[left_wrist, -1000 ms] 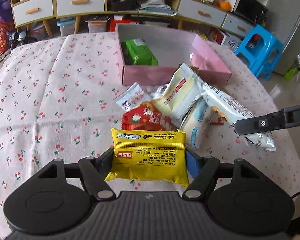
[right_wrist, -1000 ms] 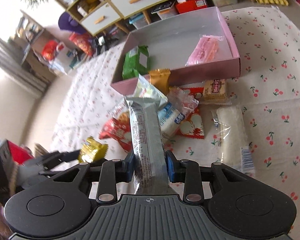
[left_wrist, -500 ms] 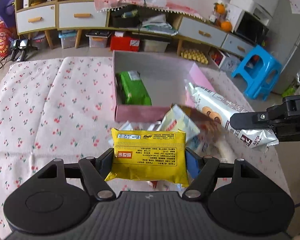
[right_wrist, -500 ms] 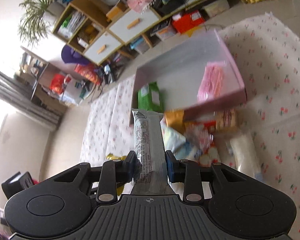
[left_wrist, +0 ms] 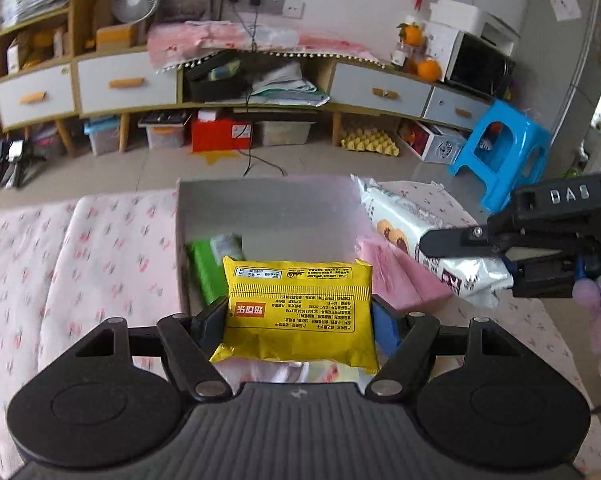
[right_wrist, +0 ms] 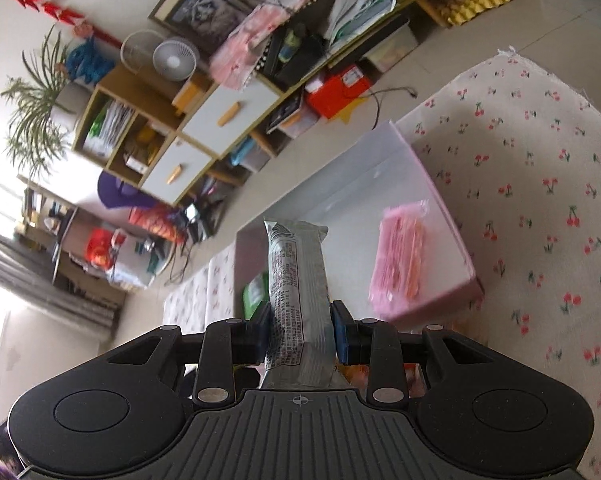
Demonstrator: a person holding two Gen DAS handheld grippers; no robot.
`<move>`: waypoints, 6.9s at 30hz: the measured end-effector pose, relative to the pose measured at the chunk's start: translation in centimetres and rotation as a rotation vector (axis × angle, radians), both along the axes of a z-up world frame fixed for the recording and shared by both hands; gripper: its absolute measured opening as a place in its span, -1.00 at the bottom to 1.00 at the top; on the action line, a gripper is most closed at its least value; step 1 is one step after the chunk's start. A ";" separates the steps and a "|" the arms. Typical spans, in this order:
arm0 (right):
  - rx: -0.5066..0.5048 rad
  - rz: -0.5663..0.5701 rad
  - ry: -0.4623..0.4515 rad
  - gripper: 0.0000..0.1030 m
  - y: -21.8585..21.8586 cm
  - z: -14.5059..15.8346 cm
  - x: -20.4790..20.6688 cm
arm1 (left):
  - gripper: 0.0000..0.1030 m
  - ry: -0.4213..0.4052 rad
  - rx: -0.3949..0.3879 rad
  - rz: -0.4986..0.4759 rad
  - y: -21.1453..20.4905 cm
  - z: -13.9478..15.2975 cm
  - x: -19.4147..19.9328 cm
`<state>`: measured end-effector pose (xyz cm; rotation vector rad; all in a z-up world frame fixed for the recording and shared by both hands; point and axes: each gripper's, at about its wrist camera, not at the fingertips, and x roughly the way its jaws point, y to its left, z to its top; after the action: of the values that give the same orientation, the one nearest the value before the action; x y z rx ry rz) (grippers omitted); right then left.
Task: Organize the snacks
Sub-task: 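Carry the yellow packet and silver bar into the pink box and release both, then withdraw both tools from the box toward the remaining snacks, then grasp the red packet with the left tool while the right tool grasps the clear-wrapped white rice cake, then lift the red packet and white rice cake and carry both over the pink box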
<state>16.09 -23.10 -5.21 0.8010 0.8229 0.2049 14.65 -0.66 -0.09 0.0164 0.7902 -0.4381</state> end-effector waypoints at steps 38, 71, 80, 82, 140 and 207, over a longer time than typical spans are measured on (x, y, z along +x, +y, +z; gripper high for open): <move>-0.058 -0.039 0.032 -0.23 -0.3 -5.2 7.9 | 0.74 0.025 0.183 -0.147 -4.6 -2.8 5.7; -0.276 0.001 -0.017 0.51 0.6 2.4 -2.9 | 0.96 0.044 0.155 -0.013 -0.7 1.1 -1.5; -0.325 0.005 0.010 0.62 0.7 1.9 -5.5 | 0.99 0.091 0.130 0.062 2.0 0.9 -3.3; -0.346 0.011 0.010 0.62 0.9 1.5 -6.0 | 0.99 0.083 0.126 0.081 2.6 0.8 -3.9; -0.653 0.100 0.279 -0.18 3.9 -5.8 -7.8 | -0.47 0.458 -0.231 0.529 8.7 -5.0 -6.5; -0.403 0.128 0.361 -0.14 3.1 -5.3 -6.4 | -0.48 0.380 -0.200 0.206 5.5 -1.7 -5.2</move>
<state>9.70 -19.99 -10.52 0.4076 1.2118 0.0024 9.50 4.80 -1.77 -0.3404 1.1055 -0.3256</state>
